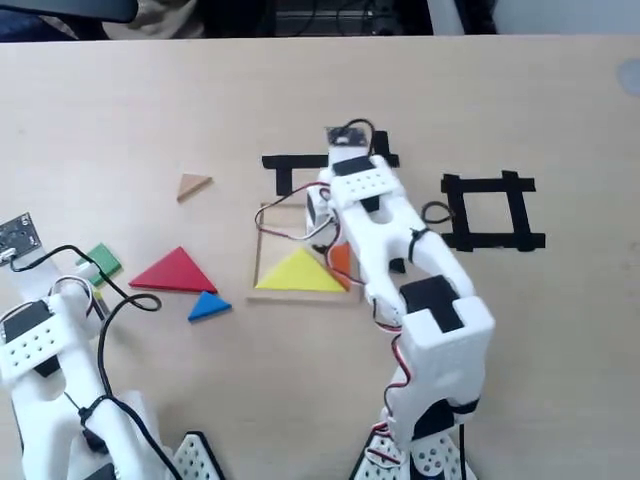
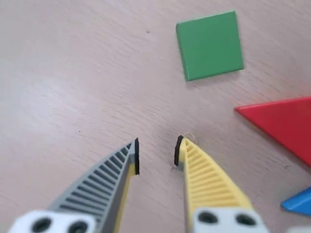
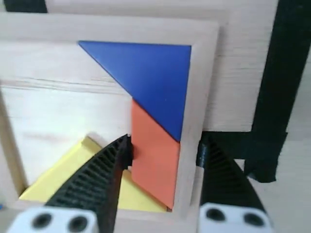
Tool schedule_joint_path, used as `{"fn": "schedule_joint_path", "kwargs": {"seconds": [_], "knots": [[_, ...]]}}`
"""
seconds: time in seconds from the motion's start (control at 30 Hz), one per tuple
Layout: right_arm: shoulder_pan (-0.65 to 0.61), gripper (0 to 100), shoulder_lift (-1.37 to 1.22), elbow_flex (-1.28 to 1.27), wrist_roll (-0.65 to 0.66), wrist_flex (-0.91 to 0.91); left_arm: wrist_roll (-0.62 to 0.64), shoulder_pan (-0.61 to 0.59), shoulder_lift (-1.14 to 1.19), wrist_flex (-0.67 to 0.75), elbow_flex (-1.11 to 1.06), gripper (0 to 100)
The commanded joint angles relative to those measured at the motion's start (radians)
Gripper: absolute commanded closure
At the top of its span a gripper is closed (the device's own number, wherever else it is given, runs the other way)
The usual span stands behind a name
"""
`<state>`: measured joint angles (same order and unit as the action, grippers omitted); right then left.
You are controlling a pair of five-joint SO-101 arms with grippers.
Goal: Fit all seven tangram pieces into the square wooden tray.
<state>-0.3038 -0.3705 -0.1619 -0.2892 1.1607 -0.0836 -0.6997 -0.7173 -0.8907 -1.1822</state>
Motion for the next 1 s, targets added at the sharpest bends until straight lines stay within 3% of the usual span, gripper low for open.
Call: {"fn": "schedule_joint_path", "kwargs": {"seconds": [0.0,0.4,0.5,0.63,0.97], "knots": [[0.020,83.6,0.010,0.058,0.031,-0.011,-0.009,-0.007,-0.017,0.014,0.002,85],[0.020,82.6,-0.031,0.058,0.032,-0.003,-0.009,-0.007,-0.017,0.014,0.002,85],[0.018,75.3,-0.079,0.061,0.032,-0.002,-0.009,-0.007,-0.017,0.014,0.002,85],[0.017,68.0,-0.099,0.124,0.060,0.083,-0.009,-0.007,-0.017,0.015,0.002,85],[0.015,68.1,-0.054,0.305,0.110,0.232,-0.009,-0.007,-0.017,0.015,0.002,85]]}}
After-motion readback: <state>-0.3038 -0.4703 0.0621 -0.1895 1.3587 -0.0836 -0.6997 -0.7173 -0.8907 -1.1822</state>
